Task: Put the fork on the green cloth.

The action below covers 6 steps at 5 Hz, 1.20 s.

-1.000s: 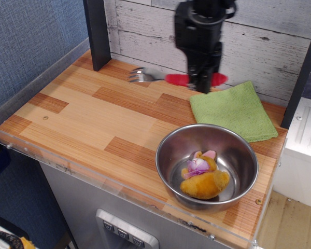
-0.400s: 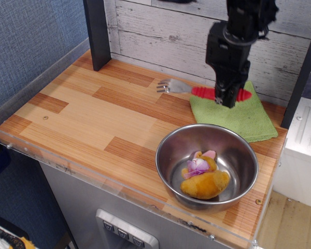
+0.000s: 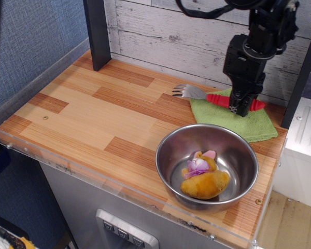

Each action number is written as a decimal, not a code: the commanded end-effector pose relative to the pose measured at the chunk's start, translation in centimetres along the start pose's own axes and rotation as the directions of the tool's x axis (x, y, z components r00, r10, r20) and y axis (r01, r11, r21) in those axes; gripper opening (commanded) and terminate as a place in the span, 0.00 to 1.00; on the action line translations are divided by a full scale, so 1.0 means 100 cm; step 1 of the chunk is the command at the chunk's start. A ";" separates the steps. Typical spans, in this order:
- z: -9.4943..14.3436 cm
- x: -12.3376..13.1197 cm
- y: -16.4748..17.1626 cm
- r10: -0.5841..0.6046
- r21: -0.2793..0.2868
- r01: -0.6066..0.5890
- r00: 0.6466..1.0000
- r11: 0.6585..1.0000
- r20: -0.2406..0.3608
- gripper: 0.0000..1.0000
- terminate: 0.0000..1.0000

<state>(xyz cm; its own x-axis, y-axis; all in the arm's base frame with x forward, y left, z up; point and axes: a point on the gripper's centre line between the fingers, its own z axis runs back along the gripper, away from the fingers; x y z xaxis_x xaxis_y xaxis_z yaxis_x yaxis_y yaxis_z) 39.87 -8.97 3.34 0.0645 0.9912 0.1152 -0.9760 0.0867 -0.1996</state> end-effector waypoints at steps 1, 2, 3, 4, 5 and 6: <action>0.008 -0.005 -0.001 0.020 -0.035 -0.020 1.000 0.999 0.001 0.00 0.00; 0.011 0.002 0.004 0.083 -0.007 -0.083 0.996 0.997 -0.015 1.00 0.00; 0.014 0.005 0.007 0.092 0.005 -0.092 0.996 0.996 -0.016 1.00 0.00; 0.016 0.006 0.008 0.100 0.002 -0.100 0.995 0.995 -0.020 1.00 0.00; 0.018 0.008 0.009 0.103 -0.001 -0.103 0.994 0.995 -0.028 1.00 0.00; 0.025 0.011 0.008 0.107 -0.019 -0.108 0.993 0.994 -0.040 1.00 0.00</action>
<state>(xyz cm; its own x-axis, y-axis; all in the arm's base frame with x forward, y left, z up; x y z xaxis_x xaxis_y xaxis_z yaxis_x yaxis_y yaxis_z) 38.37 -7.97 3.08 -0.0247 0.9972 0.0708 -0.9865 -0.0128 -0.1633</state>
